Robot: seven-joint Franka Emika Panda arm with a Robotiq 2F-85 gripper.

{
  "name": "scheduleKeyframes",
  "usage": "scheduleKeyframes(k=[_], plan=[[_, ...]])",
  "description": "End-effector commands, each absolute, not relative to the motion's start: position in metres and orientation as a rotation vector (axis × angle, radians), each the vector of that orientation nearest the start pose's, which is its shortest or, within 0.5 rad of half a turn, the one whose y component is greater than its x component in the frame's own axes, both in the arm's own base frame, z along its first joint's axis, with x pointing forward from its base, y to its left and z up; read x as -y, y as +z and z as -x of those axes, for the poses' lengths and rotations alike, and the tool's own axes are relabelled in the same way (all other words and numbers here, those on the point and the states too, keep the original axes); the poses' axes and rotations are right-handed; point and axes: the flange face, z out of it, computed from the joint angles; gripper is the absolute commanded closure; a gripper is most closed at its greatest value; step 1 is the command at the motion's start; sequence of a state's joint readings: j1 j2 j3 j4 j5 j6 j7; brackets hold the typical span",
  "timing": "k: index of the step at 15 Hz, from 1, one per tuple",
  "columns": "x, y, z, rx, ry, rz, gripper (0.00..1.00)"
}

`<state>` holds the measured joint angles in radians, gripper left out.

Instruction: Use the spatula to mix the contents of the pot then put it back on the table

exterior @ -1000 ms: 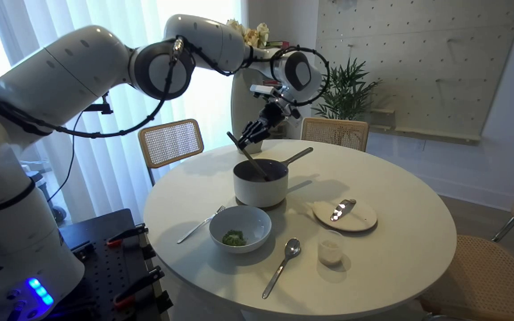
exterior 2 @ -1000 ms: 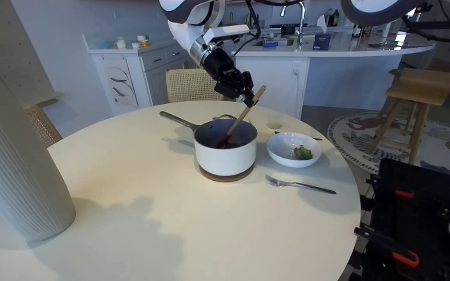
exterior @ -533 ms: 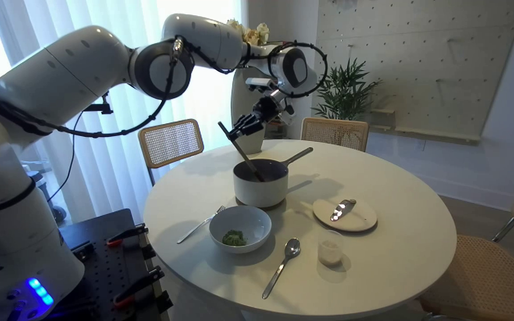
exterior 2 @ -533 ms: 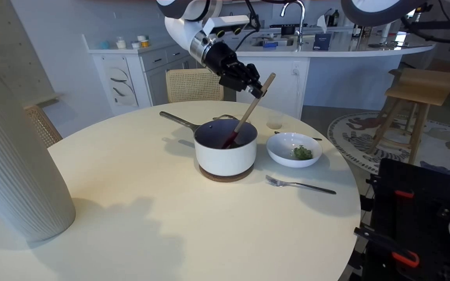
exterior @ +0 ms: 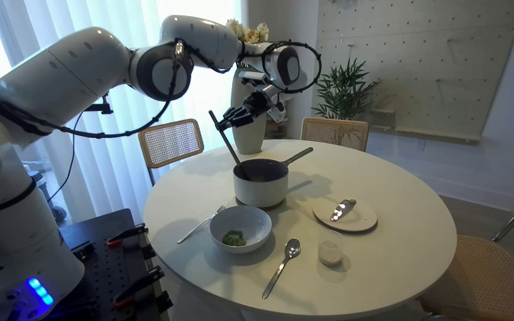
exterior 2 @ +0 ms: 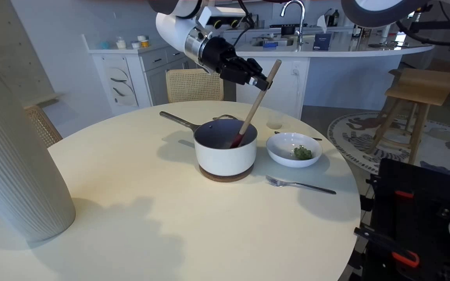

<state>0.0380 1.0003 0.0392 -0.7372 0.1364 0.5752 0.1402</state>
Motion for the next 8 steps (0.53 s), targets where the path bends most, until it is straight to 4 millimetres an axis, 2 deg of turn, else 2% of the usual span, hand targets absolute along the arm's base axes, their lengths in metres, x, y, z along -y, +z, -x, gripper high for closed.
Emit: scheduleKeyframes(k=[1,5,8], plan=[[-0.07,0.331,-0.642,0.053,1.673,2.588,0.96],[-0.078,0.322,-0.654,0.034,1.56,2.671,0.96],[-0.074,0.317,-0.664,0.017,1.463,2.701,0.96]])
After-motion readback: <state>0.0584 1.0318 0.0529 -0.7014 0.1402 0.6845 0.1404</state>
